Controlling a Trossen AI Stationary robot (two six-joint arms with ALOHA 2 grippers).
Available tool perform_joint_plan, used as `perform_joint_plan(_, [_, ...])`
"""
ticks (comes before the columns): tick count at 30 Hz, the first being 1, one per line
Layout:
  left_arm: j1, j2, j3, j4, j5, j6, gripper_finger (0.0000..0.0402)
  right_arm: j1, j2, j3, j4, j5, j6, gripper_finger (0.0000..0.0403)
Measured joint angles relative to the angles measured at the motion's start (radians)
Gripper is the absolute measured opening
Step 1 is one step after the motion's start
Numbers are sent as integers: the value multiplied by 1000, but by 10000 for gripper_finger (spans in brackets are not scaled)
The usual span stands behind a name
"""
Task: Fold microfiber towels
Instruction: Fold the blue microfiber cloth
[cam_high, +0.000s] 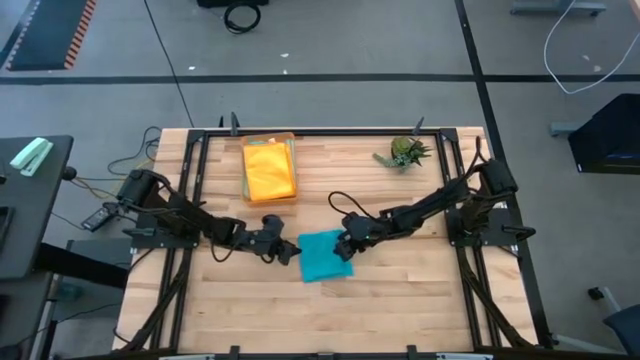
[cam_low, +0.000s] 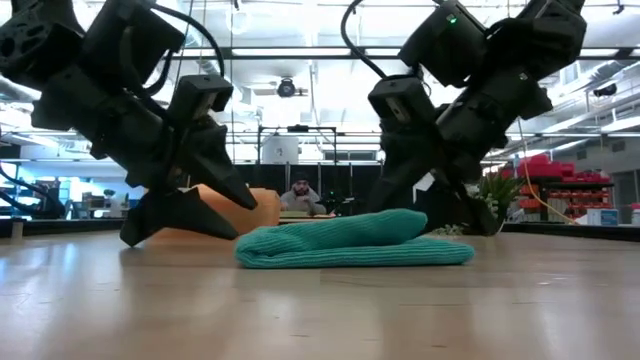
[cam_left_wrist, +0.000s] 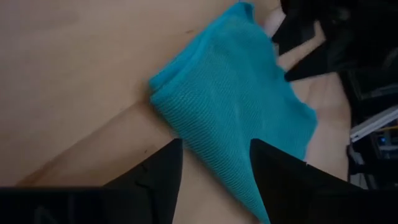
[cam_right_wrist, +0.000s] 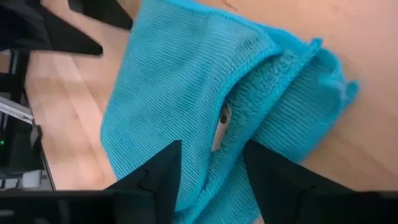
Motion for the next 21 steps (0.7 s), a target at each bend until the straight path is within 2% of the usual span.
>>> perform_joint_plan(3, [4,3,4,20,7,18,192,0,-5,7,-14,17,1,154])
perform_joint_plan(9, [10,7,9,16,11,23,190,1,-5,10,-30,23,-7,53])
perform_joint_plan(11, [9,7,9,17,12,30,190,1,-5,10,-31,37,-7,32])
perform_joint_plan(15, [9,7,9,16,13,32,189,1,-5,11,-29,42,-21,8])
perform_joint_plan(21, [9,8,8,20,12,40,189,1,-82,20,-43,41,5,3])
